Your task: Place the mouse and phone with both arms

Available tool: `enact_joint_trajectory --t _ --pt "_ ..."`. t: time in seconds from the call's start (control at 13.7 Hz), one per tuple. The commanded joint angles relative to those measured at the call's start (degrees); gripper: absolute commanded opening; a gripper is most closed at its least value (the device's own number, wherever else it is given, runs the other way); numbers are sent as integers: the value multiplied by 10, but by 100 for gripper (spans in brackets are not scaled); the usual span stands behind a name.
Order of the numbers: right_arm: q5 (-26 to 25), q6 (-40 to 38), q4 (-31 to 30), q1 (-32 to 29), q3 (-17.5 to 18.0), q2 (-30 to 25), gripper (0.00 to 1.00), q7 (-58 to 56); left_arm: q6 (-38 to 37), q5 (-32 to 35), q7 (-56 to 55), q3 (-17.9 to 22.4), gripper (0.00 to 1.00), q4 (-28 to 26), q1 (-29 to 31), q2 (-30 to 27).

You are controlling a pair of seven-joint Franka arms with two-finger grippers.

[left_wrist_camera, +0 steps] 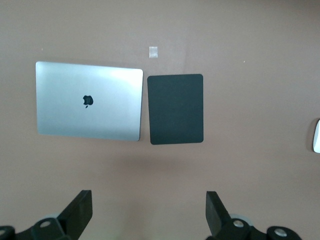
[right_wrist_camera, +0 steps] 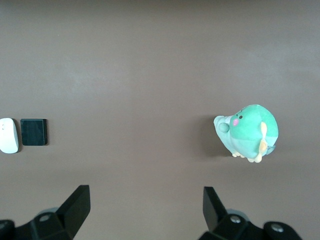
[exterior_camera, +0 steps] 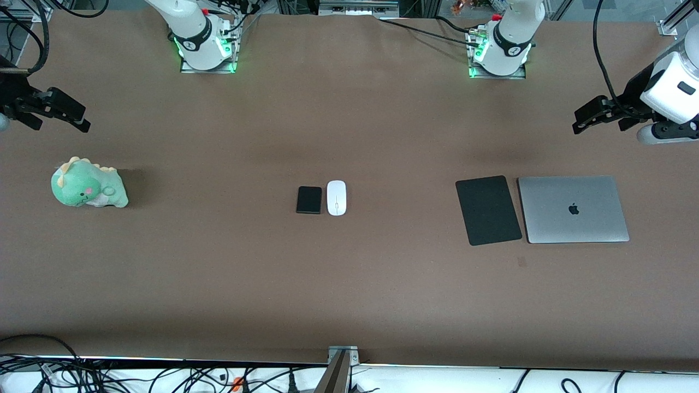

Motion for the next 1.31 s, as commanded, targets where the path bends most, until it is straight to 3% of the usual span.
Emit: enact_joint_trajectory --t 0.0,1.24 --pt "1 -7 -1 -6 7 -3 100 -1 10 -16 22 -2 100 -10 5 -15" --pt "1 -31 -4 1 7 6 100 3 10 -18 21 -4 100 -15 4 -4"
